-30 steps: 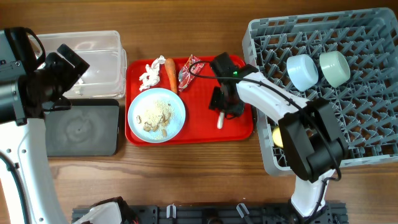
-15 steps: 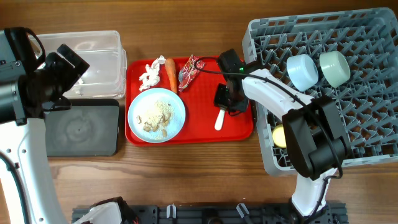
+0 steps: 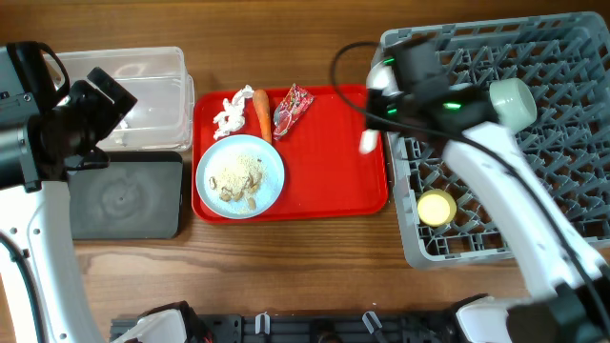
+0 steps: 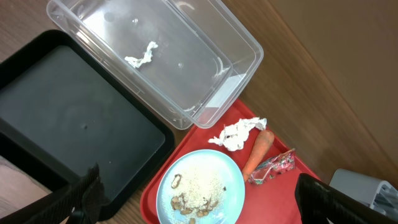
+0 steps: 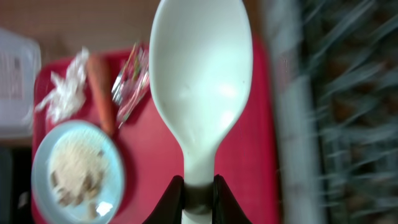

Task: Sort waste into correct bins and load items into the dishwasher rack

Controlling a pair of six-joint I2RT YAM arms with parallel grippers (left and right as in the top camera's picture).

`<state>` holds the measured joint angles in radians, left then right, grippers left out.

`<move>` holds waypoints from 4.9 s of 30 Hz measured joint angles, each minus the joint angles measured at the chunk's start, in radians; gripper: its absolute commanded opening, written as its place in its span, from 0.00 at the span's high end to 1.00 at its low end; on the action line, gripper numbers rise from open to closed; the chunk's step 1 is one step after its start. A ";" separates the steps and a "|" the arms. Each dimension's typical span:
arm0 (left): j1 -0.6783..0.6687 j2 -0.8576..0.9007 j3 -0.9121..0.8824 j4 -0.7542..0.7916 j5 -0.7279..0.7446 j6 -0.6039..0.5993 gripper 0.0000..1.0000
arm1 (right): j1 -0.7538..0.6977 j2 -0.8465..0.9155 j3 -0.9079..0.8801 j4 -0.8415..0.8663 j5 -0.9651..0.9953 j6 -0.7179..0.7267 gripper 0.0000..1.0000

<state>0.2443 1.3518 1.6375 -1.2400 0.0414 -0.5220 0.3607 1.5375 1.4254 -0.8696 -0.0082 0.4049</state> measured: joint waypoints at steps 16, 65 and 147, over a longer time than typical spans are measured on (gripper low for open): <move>0.000 0.000 0.000 0.000 0.000 0.000 0.00 | -0.148 0.144 0.005 -0.005 0.122 -0.397 0.61; 0.000 0.000 0.000 0.000 0.000 0.000 0.00 | -0.229 -0.580 0.034 -0.117 -0.174 -0.370 0.00; -0.532 0.569 0.000 0.285 0.079 0.093 0.29 | -0.260 -1.518 -1.419 0.878 -0.107 -0.429 0.00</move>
<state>-0.2878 1.9209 1.6375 -0.9550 0.1200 -0.4290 0.1009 0.0193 0.0063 0.0082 -0.1154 -0.0242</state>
